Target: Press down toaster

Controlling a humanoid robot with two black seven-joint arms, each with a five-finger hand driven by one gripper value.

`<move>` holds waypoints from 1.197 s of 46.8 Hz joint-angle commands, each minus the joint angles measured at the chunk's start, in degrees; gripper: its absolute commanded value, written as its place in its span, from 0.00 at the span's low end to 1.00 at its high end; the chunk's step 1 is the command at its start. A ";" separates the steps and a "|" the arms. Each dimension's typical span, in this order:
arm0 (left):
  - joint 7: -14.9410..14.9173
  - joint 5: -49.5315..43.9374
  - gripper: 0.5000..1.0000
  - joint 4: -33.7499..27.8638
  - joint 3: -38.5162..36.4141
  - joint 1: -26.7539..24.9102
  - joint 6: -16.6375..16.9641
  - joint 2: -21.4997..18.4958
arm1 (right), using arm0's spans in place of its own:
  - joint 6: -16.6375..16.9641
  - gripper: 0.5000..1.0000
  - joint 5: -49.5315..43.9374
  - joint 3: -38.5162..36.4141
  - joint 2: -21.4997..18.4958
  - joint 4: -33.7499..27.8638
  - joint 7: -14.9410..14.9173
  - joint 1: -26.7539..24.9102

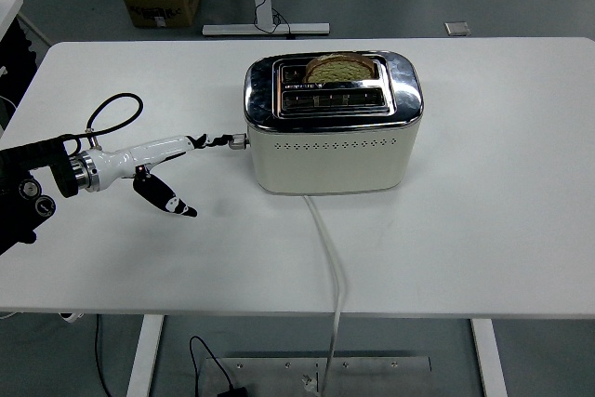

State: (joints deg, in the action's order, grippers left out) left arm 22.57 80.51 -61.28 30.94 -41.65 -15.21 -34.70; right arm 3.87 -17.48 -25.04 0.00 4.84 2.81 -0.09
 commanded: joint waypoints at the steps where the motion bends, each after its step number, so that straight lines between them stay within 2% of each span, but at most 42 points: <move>1: 0.02 0.00 1.00 0.11 0.00 0.08 0.00 0.33 | 0.00 1.00 0.08 -0.01 0.00 -0.01 0.00 0.00; 31: 0.02 -1.05 1.00 1.51 -1.50 2.02 1.05 0.77 | 0.00 1.00 -0.01 -0.01 0.00 -0.01 0.00 0.00; 47: 0.02 -7.99 1.00 1.60 -1.23 2.28 2.46 -0.02 | 0.00 1.00 -0.01 -0.01 0.00 -0.01 0.00 0.00; 56: 0.02 -10.45 1.00 1.60 -0.97 1.67 4.31 -0.98 | 0.00 1.00 -0.01 -0.01 0.00 -0.01 0.00 0.00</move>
State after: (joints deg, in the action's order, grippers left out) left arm 22.59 70.95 -59.64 29.89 -39.79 -11.24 -35.08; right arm 3.87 -17.49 -25.05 0.00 4.84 2.81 -0.09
